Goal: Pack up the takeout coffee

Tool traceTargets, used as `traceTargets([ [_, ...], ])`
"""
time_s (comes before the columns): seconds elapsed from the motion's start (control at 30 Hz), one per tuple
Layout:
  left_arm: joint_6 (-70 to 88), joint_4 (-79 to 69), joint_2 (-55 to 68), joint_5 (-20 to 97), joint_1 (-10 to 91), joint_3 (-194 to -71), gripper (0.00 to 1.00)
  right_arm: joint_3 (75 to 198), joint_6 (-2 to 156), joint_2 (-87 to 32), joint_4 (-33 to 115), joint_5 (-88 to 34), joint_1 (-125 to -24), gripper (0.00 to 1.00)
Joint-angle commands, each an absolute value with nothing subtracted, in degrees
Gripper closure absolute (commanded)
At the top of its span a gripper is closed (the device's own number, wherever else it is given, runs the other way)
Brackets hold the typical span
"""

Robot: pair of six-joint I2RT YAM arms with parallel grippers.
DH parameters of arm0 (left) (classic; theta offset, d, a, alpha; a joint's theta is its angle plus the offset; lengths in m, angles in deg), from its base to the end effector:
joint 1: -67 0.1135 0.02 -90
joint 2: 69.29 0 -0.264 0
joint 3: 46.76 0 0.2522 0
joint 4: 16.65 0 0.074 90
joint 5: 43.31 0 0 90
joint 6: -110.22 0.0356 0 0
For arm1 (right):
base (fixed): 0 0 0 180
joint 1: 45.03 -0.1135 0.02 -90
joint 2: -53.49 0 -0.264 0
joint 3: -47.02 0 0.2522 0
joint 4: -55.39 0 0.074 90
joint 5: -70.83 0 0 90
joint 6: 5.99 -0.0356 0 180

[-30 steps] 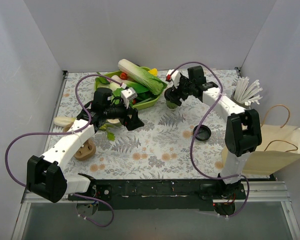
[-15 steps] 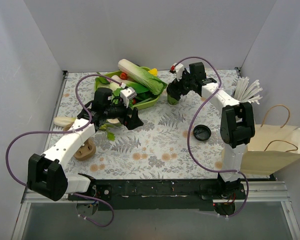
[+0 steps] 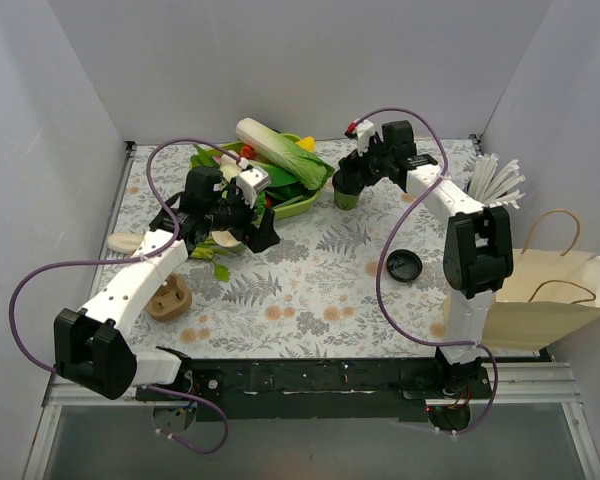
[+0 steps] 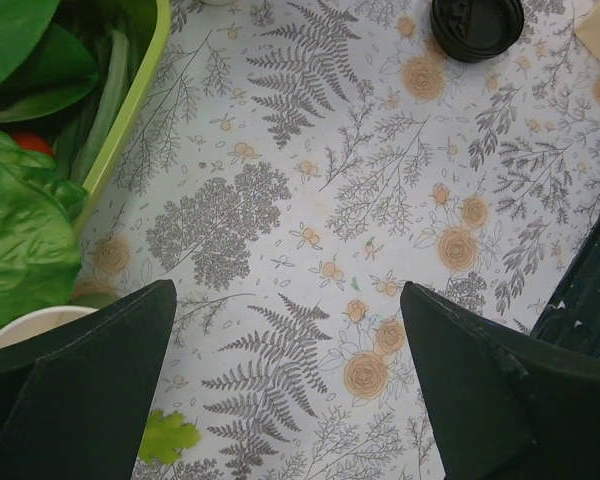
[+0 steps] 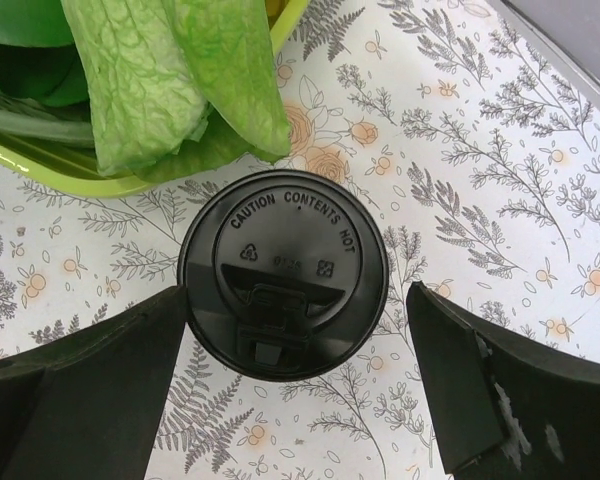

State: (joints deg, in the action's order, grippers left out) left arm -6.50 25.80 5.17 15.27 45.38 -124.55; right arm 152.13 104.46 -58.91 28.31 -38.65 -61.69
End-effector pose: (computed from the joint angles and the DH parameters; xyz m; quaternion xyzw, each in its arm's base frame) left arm 0.2553 -0.1212 0.3166 0.0775 0.8736 -0.3924 0.2772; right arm 0.4369 0.1431 0.2649 -0.3522 0.8013 0.1343 0.4646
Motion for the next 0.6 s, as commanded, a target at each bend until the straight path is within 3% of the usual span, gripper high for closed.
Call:
traceTargets([
  [0.0, -4.65, 29.37, 3.31, 17.16, 46.0, -126.44, 0.03, 153.42, 103.26, -55.23, 31.26, -39.56, -61.38, 0.02],
  [0.17, -2.99, 33.4, 3.14, 21.35, 46.52, -130.04, 0.03, 153.5, 103.35, -52.96, 31.52, -39.21, -61.46, 0.02],
  [0.3, 1.75, 46.89, 2.17, 30.3, 48.45, -136.01, 0.04, 152.37, 101.77, -48.74, 31.17, -38.07, -61.46, 0.02],
  [0.4, 2.38, 54.82, 0.33, 37.52, 52.23, -138.48, 0.05, 149.74, 99.31, -45.05, 30.82, -37.1, -61.46, 0.02],
  [0.57, 4.57, 63.46, 1.02, 40.09, 65.05, -138.05, 0.14, 143.32, 94.57, -38.37, 31.17, -39.64, -61.46, 0.02],
])
